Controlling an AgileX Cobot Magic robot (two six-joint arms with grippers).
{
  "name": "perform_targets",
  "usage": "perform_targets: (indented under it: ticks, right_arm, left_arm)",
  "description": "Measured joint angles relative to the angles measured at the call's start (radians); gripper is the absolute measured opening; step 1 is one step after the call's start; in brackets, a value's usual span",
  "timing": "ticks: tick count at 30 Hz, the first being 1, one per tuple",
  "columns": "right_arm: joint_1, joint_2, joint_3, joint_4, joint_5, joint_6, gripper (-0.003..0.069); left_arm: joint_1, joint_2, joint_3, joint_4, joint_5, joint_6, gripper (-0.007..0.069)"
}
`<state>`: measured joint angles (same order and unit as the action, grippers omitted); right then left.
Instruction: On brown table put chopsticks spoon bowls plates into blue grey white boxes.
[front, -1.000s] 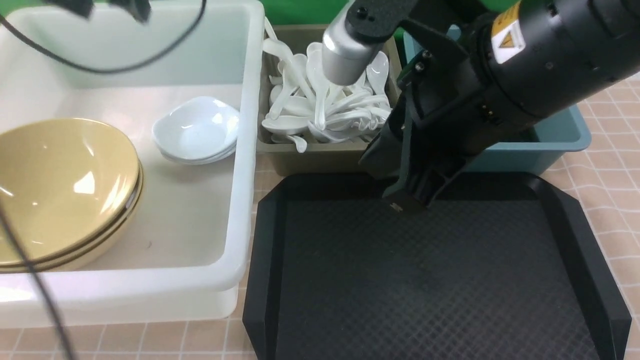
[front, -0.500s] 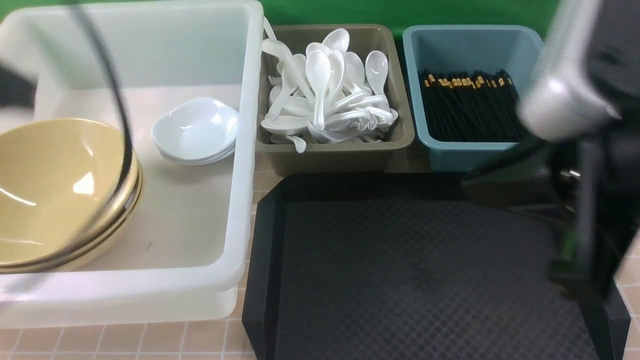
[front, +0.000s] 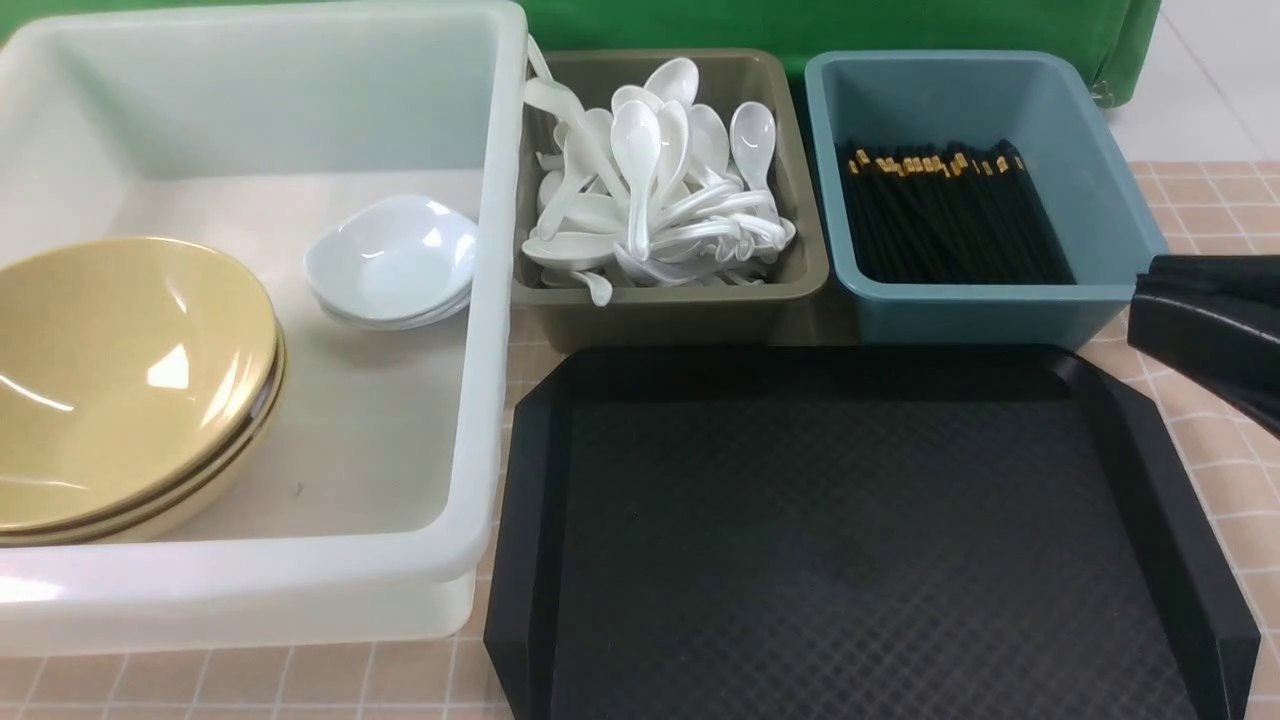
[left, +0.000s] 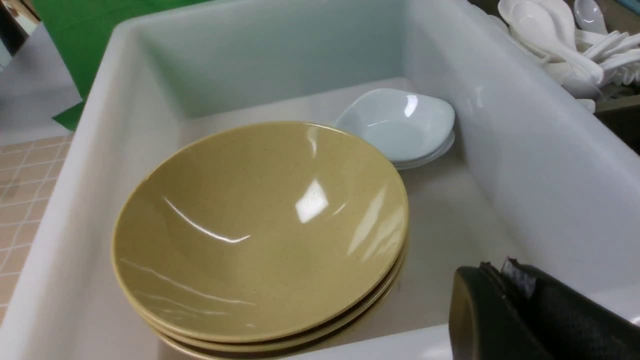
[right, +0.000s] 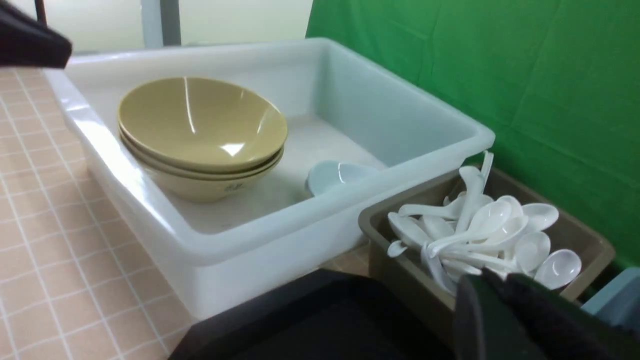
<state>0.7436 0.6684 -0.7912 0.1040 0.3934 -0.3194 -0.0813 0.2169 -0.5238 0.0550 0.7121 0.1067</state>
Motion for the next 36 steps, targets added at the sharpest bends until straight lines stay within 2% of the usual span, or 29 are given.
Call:
perform_targets:
  ticks: [5,28,31,32,36]
  right_arm:
    - [0.000,0.000,0.002,0.000,-0.007,0.000,0.0097]
    - [-0.001,-0.018,0.038,0.000,-0.003,-0.022,0.0108]
    - [-0.024,-0.094,0.115,0.000,-0.039,-0.065,0.0080]
    - [-0.063,-0.145,0.171,0.000,-0.088,-0.073,0.0047]
    - [-0.239,-0.299,0.371,0.000,-0.285,0.021,0.0036]
  left_arm:
    - [0.000,-0.015,0.014,0.044,0.000,0.001,0.0001]
    - [0.000,-0.015,0.014,0.045,0.000,0.001,0.0001]
    - [0.000,-0.015,0.014,0.048,0.000,0.001,0.0001]
    - [0.000,-0.015,0.014,0.048,0.000,0.001,0.0001]
    - [0.000,-0.015,0.014,0.048,0.000,0.001,0.0001]
